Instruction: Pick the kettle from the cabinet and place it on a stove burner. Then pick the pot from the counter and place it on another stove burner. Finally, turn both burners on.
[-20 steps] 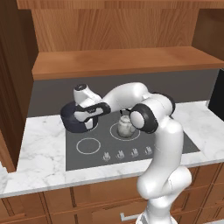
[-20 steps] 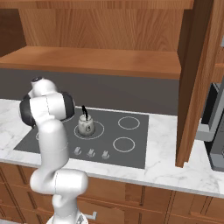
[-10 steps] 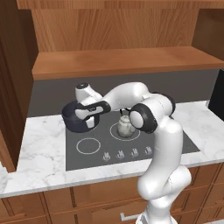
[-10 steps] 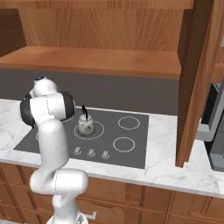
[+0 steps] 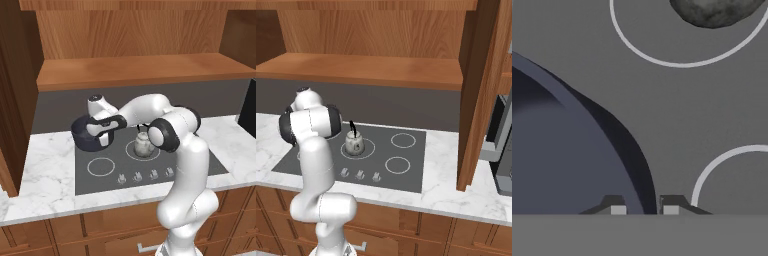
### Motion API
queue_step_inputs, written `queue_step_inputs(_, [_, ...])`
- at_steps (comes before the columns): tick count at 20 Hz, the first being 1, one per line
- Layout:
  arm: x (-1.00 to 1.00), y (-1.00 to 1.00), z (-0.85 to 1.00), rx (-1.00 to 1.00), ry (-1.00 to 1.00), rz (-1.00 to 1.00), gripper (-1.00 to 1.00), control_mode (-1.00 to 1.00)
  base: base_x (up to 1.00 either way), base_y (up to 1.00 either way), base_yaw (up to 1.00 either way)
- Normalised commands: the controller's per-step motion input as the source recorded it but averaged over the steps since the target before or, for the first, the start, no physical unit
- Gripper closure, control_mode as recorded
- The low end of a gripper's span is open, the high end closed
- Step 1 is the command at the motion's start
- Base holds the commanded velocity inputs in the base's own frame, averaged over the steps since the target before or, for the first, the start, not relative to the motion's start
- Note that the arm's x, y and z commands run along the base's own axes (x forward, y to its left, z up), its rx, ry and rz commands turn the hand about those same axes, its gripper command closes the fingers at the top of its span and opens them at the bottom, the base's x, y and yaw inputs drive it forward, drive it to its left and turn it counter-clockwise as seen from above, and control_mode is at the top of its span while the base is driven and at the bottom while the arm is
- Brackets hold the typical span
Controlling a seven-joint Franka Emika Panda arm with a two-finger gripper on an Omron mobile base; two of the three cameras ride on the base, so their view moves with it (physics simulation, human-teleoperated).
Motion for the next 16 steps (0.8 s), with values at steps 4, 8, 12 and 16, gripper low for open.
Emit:
queue_step_inputs(4, [0.0,0.0,0.0,0.01,0.0,-0.09,1.0,-1.0,0.0,0.0,0.0])
queue_step_inputs(8, [-0.02,0.0,0.0,0.0,0.0,-0.09,1.0,-1.0,0.0,0.0,0.0])
queue_step_inputs(12, [-0.05,0.0,0.0,0.0,-0.03,-0.08,1.0,-1.0,0.0,0.0,0.0])
queue_step_inputs(16, [0.0,0.05,0.0,0.0,-0.01,-0.07,-1.0,-1.0,0.0,0.0,0.0])
